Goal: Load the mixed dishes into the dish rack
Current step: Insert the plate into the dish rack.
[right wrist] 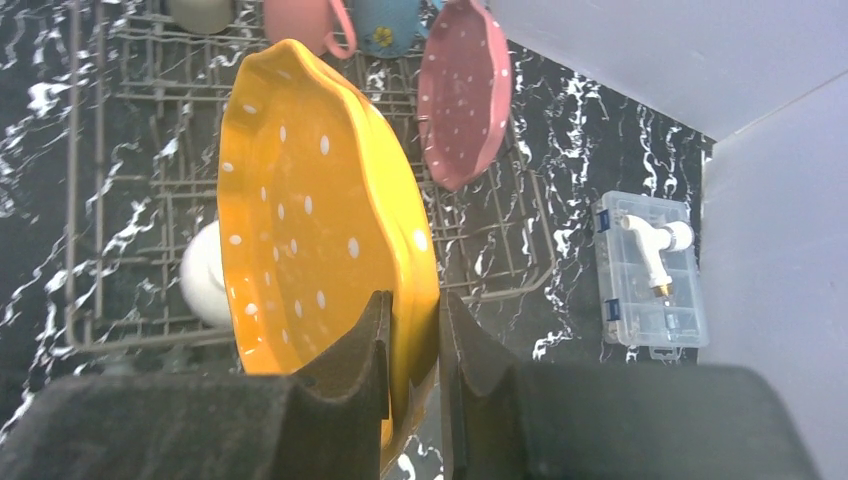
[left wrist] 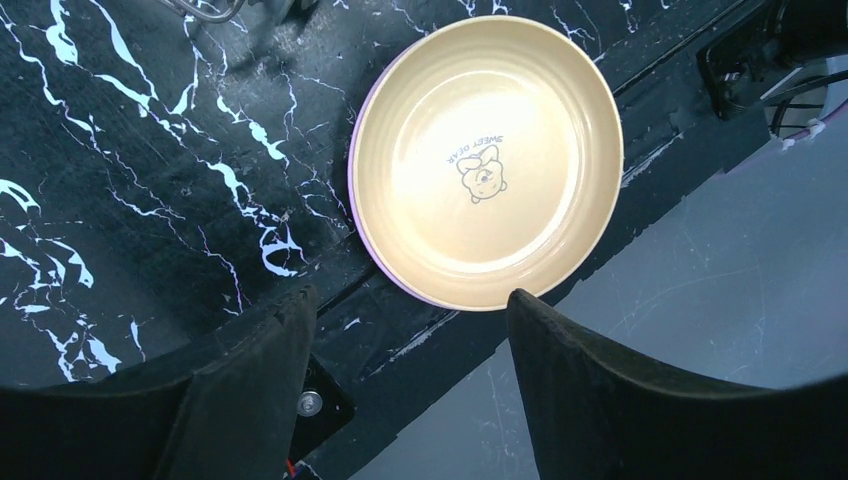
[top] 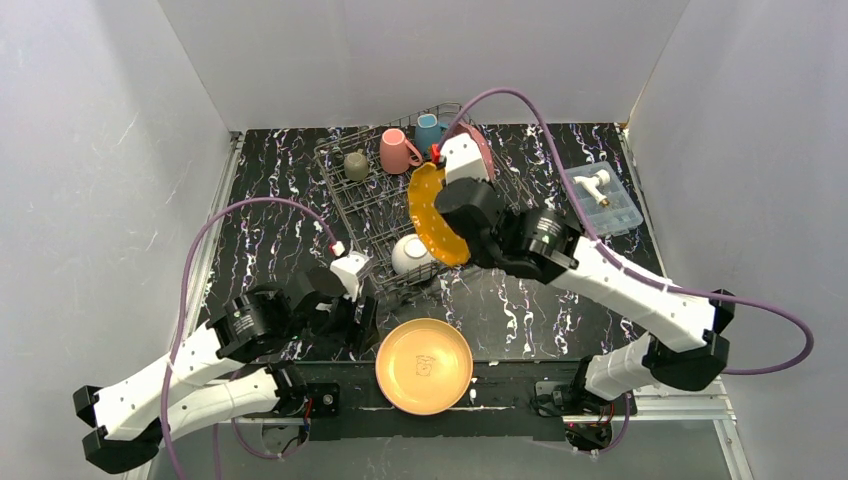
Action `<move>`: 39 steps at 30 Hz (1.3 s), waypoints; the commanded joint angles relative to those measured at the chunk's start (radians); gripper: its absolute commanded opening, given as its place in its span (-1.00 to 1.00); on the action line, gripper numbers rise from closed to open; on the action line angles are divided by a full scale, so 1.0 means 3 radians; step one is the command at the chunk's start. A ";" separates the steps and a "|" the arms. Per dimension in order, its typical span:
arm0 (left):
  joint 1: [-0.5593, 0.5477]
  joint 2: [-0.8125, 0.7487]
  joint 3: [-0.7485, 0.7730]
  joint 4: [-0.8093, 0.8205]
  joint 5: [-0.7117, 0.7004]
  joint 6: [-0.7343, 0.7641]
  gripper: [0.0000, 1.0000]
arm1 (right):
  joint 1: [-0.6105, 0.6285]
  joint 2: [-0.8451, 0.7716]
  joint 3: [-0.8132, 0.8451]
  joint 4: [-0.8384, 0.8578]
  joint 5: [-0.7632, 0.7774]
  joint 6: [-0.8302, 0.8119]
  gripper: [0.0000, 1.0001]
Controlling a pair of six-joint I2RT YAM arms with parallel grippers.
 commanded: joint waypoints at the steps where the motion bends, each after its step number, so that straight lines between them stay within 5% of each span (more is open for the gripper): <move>1: 0.0013 -0.0164 0.0018 -0.0006 -0.0034 0.0167 0.43 | -0.0322 0.0094 0.0363 0.0769 0.0081 -0.0276 -0.97; 10: 0.0013 -0.0444 -0.0070 0.0108 -0.0142 0.0298 0.97 | -0.0695 0.0591 0.0603 0.1232 0.0049 -0.0640 -0.97; 39: 0.0016 -0.0644 -0.0277 0.0329 -0.0298 0.0294 0.97 | -0.1403 0.1848 0.1106 0.2167 -0.0154 -0.1437 -0.97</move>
